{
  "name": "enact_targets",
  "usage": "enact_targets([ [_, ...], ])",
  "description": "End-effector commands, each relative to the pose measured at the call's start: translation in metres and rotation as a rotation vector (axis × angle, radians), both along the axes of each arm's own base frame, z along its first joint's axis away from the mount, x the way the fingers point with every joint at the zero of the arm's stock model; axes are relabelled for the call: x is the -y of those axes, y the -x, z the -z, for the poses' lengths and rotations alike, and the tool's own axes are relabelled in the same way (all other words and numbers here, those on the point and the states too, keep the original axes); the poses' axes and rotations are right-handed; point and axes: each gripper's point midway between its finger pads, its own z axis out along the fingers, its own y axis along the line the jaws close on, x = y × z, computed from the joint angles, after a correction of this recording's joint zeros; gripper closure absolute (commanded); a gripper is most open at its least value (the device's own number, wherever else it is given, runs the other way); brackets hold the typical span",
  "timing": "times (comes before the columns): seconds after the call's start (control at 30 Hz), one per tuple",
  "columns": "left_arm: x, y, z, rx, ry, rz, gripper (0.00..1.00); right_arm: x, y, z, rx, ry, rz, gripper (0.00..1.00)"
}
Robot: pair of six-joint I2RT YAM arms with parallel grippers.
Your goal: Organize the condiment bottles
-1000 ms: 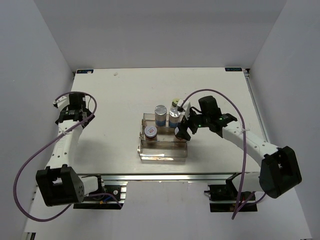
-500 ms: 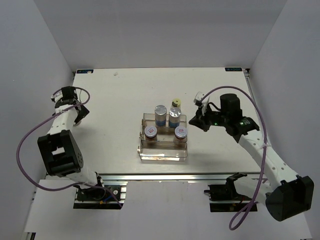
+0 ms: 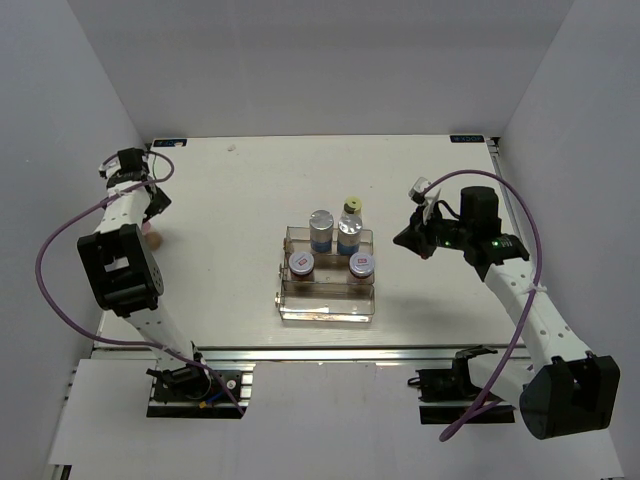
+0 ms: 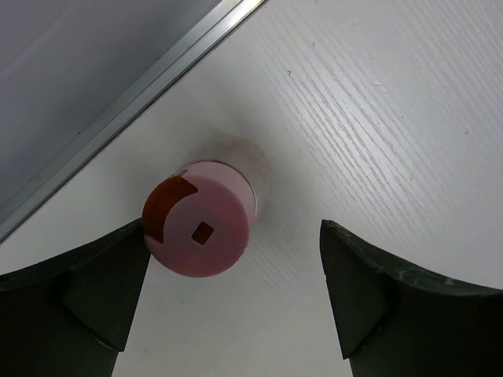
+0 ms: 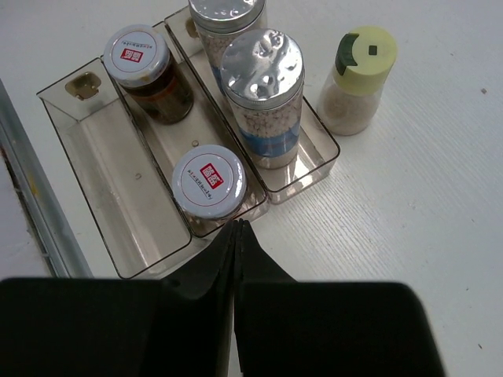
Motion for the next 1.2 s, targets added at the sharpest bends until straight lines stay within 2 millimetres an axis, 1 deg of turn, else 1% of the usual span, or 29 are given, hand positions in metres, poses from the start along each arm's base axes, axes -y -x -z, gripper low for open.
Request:
enact_targets([
  [0.0,-0.013,-0.002,-0.016,0.015,-0.038,-0.024,0.05,0.000,-0.001,-0.004,0.009,-0.019,-0.010,1.00],
  [0.13,-0.017,0.004,-0.009,0.007,-0.029,-0.035,0.14,0.003,-0.003,-0.001,-0.009,-0.014,0.003,1.00],
  [0.17,-0.017,0.004,-0.009,0.008,-0.025,-0.034,0.21,0.005,-0.003,0.000,-0.012,-0.013,0.007,1.00],
  [0.27,-0.016,0.008,-0.006,0.018,-0.014,-0.034,0.31,0.007,-0.004,0.001,-0.015,-0.008,0.016,1.00],
  [0.3,-0.016,0.009,-0.008,0.025,-0.013,-0.035,0.41,0.007,-0.004,0.002,-0.017,-0.006,0.015,1.00],
  [0.37,-0.014,0.010,-0.007,0.027,-0.008,-0.027,0.51,0.008,-0.005,0.002,-0.014,-0.001,0.018,1.00],
  [0.4,-0.012,0.010,-0.007,0.034,0.001,-0.023,0.60,0.008,-0.004,0.003,-0.014,0.001,0.019,1.00],
  [0.47,-0.009,0.010,-0.014,0.058,0.008,-0.015,0.69,0.009,-0.005,0.003,-0.014,0.003,0.024,1.00],
  [0.5,-0.006,0.009,-0.017,0.074,0.020,-0.006,0.76,0.009,-0.005,0.003,-0.011,0.001,0.025,1.00],
  [0.53,-0.003,0.008,-0.028,0.112,0.019,0.004,0.79,0.010,-0.006,0.003,-0.010,0.001,0.030,0.94],
  [0.57,0.000,0.009,-0.031,0.125,0.031,0.016,0.83,0.010,-0.007,0.003,-0.009,0.000,0.031,0.90],
  [0.6,0.008,0.007,-0.035,0.151,0.059,0.045,0.89,0.010,-0.007,0.002,-0.010,-0.004,0.038,0.85],
  [0.63,0.013,0.003,-0.045,0.193,0.066,0.072,0.92,0.010,-0.008,0.002,-0.009,-0.003,0.043,0.65],
  [0.67,0.020,0.005,-0.060,0.238,0.071,0.104,0.95,0.011,-0.009,0.001,-0.006,-0.005,0.049,0.50],
  [0.7,0.033,0.002,-0.068,0.267,0.083,0.145,0.96,0.011,-0.010,0.001,-0.007,-0.007,0.054,0.39],
  [0.73,0.047,-0.002,-0.077,0.303,0.113,0.203,0.97,0.011,-0.011,0.003,-0.012,-0.006,0.062,0.22],
  [0.77,0.061,0.000,-0.097,0.351,0.106,0.267,0.98,0.011,-0.012,0.002,-0.005,-0.006,0.063,0.19],
  [0.8,0.082,-0.001,-0.102,0.364,0.119,0.336,0.99,0.012,-0.012,0.003,-0.006,-0.006,0.067,0.17],
  [0.83,0.099,0.001,-0.108,0.368,0.136,0.412,1.00,0.012,-0.014,0.001,-0.002,-0.007,0.068,0.18],
  [0.87,0.118,0.006,-0.122,0.390,0.137,0.475,1.00,0.012,-0.015,0.000,0.000,-0.007,0.068,0.20],
  [0.9,0.127,0.017,-0.121,0.357,0.149,0.497,1.00,0.012,-0.016,0.000,0.000,-0.009,0.067,0.24],
  [0.93,0.144,0.023,-0.124,0.365,0.191,0.567,1.00,0.011,-0.017,-0.002,0.003,-0.012,0.067,0.37],
  [0.97,0.152,0.035,-0.137,0.386,0.177,0.610,1.00,0.011,-0.019,-0.005,0.006,-0.019,0.069,0.48],
  [1.0,0.162,0.046,-0.140,0.380,0.191,0.640,1.00,0.011,-0.021,-0.005,0.001,-0.024,0.068,0.76],
  [1.03,0.175,0.056,-0.140,0.388,0.231,0.692,1.00,0.011,-0.023,-0.006,-0.002,-0.030,0.077,0.89],
  [1.07,0.180,0.065,-0.145,0.401,0.242,0.714,1.00,0.011,-0.026,-0.008,-0.004,-0.042,0.087,0.98],
  [1.1,0.187,0.079,-0.154,0.428,0.255,0.744,1.00,0.012,-0.029,-0.009,-0.006,-0.044,0.098,1.00],
  [1.13,0.200,0.088,-0.160,0.446,0.289,0.808,1.00,0.011,-0.032,-0.011,0.001,-0.048,0.102,1.00],
  [1.17,0.207,0.095,-0.165,0.458,0.308,0.841,1.00,0.011,-0.035,-0.013,0.000,-0.052,0.106,1.00],
])
